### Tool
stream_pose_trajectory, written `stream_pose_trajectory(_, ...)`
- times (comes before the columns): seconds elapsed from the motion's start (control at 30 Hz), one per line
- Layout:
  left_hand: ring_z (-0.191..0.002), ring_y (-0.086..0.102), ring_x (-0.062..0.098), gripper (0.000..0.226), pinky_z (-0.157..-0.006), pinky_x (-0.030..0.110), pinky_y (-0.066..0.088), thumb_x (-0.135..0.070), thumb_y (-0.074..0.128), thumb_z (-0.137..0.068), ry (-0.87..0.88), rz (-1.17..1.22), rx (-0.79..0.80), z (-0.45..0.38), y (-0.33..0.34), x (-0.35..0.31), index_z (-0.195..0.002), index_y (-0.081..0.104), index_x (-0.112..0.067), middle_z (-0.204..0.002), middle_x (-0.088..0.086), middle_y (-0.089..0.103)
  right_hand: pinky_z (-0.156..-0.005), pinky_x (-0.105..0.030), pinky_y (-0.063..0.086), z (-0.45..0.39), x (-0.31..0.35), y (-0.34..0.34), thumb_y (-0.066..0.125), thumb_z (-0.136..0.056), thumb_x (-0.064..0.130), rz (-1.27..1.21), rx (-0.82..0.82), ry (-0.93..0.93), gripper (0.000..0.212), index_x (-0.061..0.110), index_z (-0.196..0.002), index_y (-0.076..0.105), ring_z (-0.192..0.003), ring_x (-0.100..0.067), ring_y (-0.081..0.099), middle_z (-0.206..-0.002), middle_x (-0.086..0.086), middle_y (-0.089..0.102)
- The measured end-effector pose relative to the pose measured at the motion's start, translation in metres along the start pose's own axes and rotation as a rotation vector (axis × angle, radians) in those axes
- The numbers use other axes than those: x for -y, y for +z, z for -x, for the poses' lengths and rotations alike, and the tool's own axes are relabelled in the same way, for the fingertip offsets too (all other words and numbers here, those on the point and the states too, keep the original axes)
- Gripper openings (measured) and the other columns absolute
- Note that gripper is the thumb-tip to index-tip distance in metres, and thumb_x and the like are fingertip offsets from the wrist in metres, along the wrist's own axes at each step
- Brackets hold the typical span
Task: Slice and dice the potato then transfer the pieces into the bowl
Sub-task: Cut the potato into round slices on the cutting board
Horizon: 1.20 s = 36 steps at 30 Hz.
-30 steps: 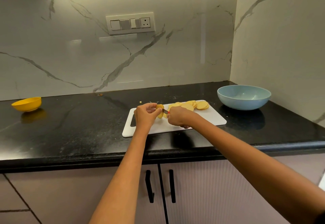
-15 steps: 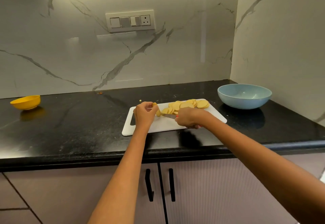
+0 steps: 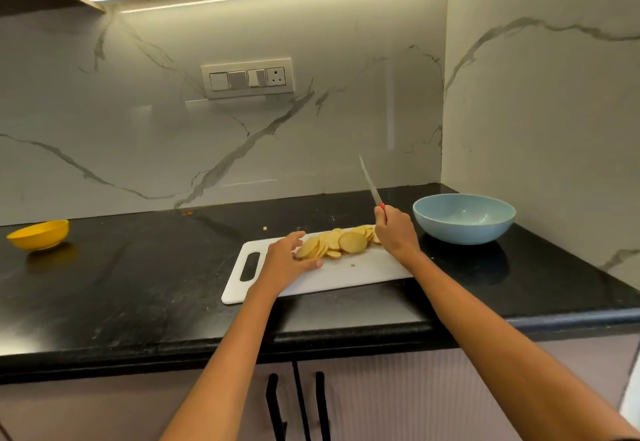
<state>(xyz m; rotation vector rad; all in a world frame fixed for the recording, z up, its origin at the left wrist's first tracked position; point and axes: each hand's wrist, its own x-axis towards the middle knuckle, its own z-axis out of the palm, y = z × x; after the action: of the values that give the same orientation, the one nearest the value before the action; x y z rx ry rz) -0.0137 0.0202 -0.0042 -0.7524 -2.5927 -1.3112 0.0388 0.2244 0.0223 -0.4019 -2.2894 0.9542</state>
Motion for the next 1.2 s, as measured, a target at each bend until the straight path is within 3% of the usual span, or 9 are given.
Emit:
stream_pose_trajectory(0.17, -0.115, 0.056, 0.020, 0.062, -0.092, 0.021, 0.039, -0.025, 0.076, -0.076, 0.061, -0.123, 0.052, -0.015, 0.001, 0.004, -0.131, 0.053, -0.008, -0.127, 0.010, 0.058, -0.064, -0.031, 0.043, -0.010, -0.011, -0.002, 0.034, -0.102, 0.026, -0.065, -0.083, -0.008, 0.032, 0.010, -0.080, 0.051, -0.067, -0.014, 0.050, -0.066, 0.001, 0.049)
stream_pose_trajectory(0.33, -0.110, 0.058, 0.016, 0.055, -0.097, 0.027, 0.046, -0.017, 0.077, -0.075, 0.132, -0.074, 0.063, -0.017, 0.003, 0.002, -0.125, 0.058, -0.008, -0.122, 0.007, 0.062, -0.056, -0.021, 0.037, -0.017, -0.016, -0.003, 0.034, -0.102, 0.026, -0.189, -0.201, 0.019, 0.031, 0.010, -0.082, 0.052, -0.064, -0.009, 0.047, -0.067, 0.002, 0.048)
stream_pose_trajectory(0.47, -0.110, 0.058, 0.018, 0.056, -0.098, 0.032, 0.047, -0.018, 0.078, -0.073, 0.157, -0.061, 0.047, -0.016, 0.008, -0.003, -0.124, 0.059, -0.010, -0.118, 0.008, 0.063, -0.058, -0.023, 0.039, -0.018, -0.017, -0.001, 0.035, -0.102, 0.027, -0.207, -0.208, 0.016, 0.032, 0.010, -0.082, 0.052, -0.066, -0.010, 0.048, -0.069, 0.000, 0.049)
stream_pose_trajectory(0.73, -0.101, 0.059, 0.014, 0.054, -0.092, 0.023, 0.047, -0.012, 0.077, -0.073, 0.268, -0.071, 0.026, -0.003, 0.019, -0.029, -0.124, 0.058, -0.011, -0.111, 0.009, 0.064, -0.055, -0.019, 0.036, -0.021, -0.018, 0.000, 0.034, -0.102, 0.028, -0.223, -0.231, -0.002, 0.032, 0.010, -0.082, 0.051, -0.059, -0.006, 0.044, -0.063, 0.006, 0.045)
stream_pose_trajectory(0.93, -0.106, 0.059, 0.018, 0.060, -0.093, 0.025, 0.047, -0.019, 0.080, -0.071, 0.352, -0.154, 0.120, -0.015, 0.053, -0.067, -0.125, 0.058, -0.009, -0.117, 0.009, 0.062, -0.063, -0.028, 0.040, -0.024, -0.023, -0.002, 0.034, -0.102, 0.027, -0.255, -0.256, 0.004, 0.031, 0.010, -0.083, 0.052, -0.070, -0.013, 0.049, -0.066, 0.003, 0.046)
stream_pose_trajectory(1.1, -0.111, 0.056, 0.019, 0.056, -0.090, 0.017, 0.037, -0.023, 0.077, -0.075, 0.310, -0.250, 0.165, -0.027, 0.066, -0.069, -0.126, 0.058, -0.010, -0.124, 0.007, 0.061, -0.077, -0.032, 0.045, -0.027, -0.033, 0.000, 0.032, -0.103, 0.026, -0.218, -0.133, 0.139, 0.038, 0.001, -0.102, 0.060, -0.084, -0.017, 0.052, -0.088, -0.007, 0.055)
stream_pose_trajectory(1.2, -0.110, 0.056, 0.018, 0.055, -0.087, 0.014, 0.034, -0.021, 0.080, -0.071, 0.321, -0.210, 0.106, -0.024, 0.059, -0.064, -0.122, 0.061, -0.010, -0.120, 0.007, 0.063, -0.065, -0.027, 0.043, -0.034, -0.039, 0.004, 0.031, -0.102, 0.027, -0.328, -0.056, 0.300, 0.039, 0.000, -0.111, 0.058, -0.074, -0.015, 0.050, -0.083, -0.006, 0.053)
